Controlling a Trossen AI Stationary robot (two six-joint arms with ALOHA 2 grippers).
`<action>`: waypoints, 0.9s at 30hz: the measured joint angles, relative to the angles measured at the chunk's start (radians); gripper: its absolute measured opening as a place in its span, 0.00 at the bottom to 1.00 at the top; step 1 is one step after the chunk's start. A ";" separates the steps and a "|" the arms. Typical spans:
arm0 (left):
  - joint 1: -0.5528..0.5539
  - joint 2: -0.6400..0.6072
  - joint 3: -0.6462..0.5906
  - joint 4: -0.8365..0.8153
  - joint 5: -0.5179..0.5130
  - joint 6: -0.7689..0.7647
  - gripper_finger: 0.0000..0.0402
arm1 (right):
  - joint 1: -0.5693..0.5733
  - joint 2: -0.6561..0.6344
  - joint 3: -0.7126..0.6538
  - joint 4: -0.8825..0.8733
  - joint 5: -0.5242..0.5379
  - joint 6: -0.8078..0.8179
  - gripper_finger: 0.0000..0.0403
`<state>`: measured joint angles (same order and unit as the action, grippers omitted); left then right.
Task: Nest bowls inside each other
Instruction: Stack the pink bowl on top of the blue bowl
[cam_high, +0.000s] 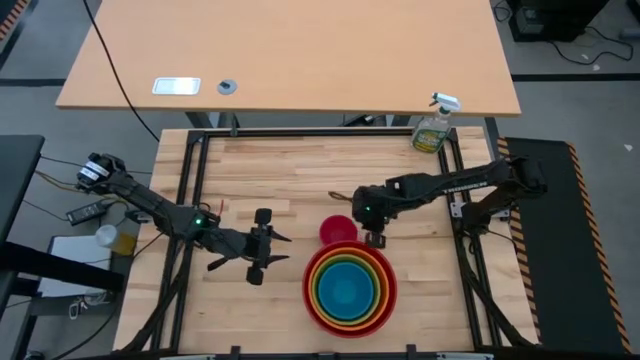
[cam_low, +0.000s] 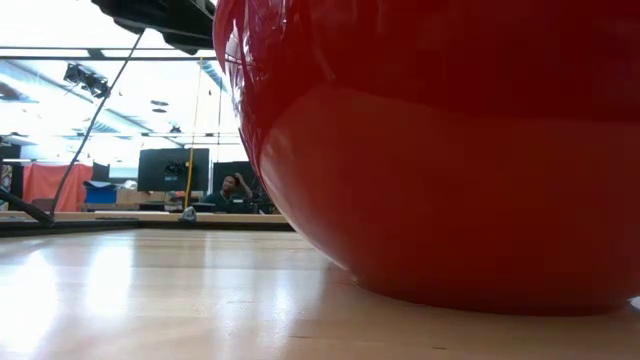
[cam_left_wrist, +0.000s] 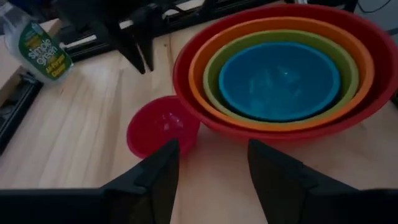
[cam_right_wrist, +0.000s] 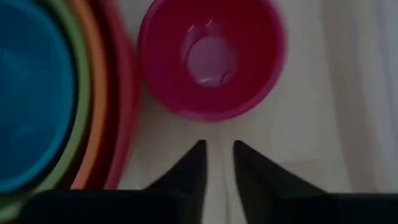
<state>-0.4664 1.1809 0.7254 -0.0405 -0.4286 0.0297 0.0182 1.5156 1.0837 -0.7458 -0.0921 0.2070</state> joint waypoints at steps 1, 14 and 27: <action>0.000 0.000 0.000 -0.004 0.001 -0.003 0.48 | 0.011 -0.004 -0.011 0.000 0.000 -0.006 0.23; 0.077 0.129 0.002 -0.032 0.003 -0.019 0.48 | 0.017 -0.013 -0.252 0.277 0.050 -0.024 0.73; 0.175 0.260 0.000 -0.022 0.013 -0.021 0.48 | -0.023 -0.013 -0.347 0.615 0.038 -0.062 0.66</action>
<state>-0.2913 1.4404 0.7258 -0.0628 -0.4158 0.0090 -0.0044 1.5028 0.7364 -0.1309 -0.0542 0.1454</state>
